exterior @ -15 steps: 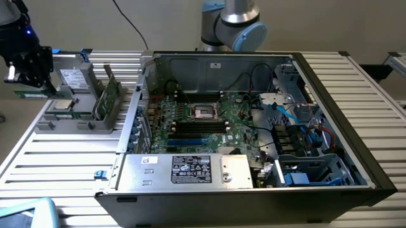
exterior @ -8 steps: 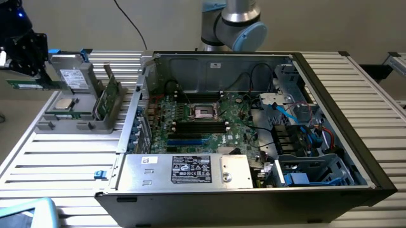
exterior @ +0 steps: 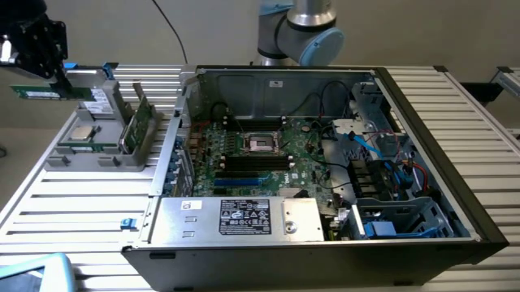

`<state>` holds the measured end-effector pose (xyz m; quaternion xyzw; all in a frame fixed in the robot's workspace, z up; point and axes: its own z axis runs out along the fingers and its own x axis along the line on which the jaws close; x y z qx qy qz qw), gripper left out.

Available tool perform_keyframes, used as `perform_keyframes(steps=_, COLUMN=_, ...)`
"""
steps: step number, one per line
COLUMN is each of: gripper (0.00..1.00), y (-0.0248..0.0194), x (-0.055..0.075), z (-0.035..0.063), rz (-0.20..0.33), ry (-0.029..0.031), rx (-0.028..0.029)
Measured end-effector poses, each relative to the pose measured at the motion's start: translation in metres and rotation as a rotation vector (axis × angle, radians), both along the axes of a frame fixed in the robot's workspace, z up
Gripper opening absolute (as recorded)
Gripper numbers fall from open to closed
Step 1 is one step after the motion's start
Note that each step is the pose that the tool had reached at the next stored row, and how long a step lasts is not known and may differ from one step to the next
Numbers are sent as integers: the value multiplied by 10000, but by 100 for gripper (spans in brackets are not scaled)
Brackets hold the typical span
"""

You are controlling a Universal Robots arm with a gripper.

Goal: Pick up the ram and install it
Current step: 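Pick up the ram and move it above insertion slot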

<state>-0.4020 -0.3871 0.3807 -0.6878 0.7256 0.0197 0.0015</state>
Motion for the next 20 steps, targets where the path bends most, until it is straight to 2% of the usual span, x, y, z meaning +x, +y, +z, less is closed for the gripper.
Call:
perform_keyframes(steps=7, gripper=13, y=-14, x=283, z=257, rz=0, ry=81, rx=-1)
perform_keyframes(steps=14, gripper=13, y=-18, x=649, z=354, rz=1, ry=131, rx=0)
perform_keyframes(steps=20, gripper=13, y=-18, x=967, z=367, rz=3, ry=134, rx=0)
